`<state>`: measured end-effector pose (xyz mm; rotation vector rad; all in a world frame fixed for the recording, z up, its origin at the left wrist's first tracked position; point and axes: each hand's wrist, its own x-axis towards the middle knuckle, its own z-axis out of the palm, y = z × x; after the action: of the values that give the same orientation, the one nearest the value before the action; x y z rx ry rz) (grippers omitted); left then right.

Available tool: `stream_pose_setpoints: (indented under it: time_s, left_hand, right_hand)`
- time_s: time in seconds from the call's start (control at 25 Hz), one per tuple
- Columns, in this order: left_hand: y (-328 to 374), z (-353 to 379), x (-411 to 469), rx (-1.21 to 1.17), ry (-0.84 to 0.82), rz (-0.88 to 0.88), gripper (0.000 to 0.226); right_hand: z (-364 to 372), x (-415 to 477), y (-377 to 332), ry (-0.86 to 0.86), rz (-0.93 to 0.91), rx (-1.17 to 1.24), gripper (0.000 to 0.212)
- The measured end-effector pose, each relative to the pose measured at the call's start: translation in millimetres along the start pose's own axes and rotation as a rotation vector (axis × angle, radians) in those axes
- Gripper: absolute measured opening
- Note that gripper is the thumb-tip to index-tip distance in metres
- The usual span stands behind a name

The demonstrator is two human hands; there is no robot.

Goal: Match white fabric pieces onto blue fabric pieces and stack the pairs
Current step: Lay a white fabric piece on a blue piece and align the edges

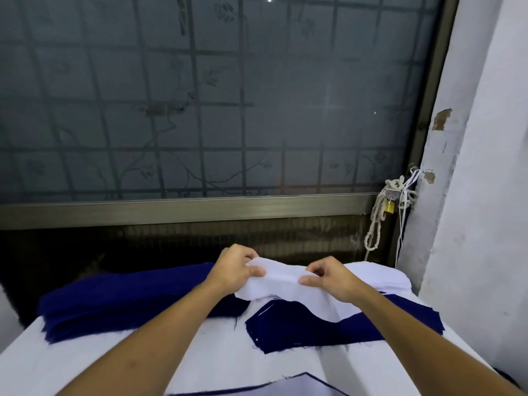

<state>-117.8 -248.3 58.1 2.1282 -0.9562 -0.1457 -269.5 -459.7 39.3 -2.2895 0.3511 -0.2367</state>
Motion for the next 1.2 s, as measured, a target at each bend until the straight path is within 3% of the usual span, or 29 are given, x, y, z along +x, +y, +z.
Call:
stream_pose_setpoints:
  time_s: [0.28,0.36,0.52,0.8,1.0,1.2]
  left_hand:
    - [-30.6,-57.0,-85.9,0.007,0.100,-0.094,0.013]
    - [-43.5,-66.5,-111.1,0.033,0.131,-0.129,0.016]
    - [-69.9,-80.4,-157.1,0.054,0.178,-0.209,0.025]
    - [-134.2,-86.6,-219.6,0.042,0.230,-0.364,0.027]
    - [-159.0,-66.9,-244.0,0.074,0.248,-0.488,0.033]
    - [-166.1,-40.9,-259.1,0.233,0.259,-0.541,0.032]
  right_hand:
    - [8.1,-70.0,-11.8,0.031,0.012,-0.091,0.025]
    - [14.1,-87.2,-12.7,0.052,0.042,-0.116,0.040]
    - [27.1,-113.3,-8.0,-0.003,0.092,-0.025,0.037]
    - [59.0,-145.3,12.0,0.041,0.184,0.077,0.044]
    - [88.6,-160.2,30.4,0.150,0.180,0.007,0.053]
    - [115.3,-164.3,47.8,0.278,0.282,-0.083,0.036]
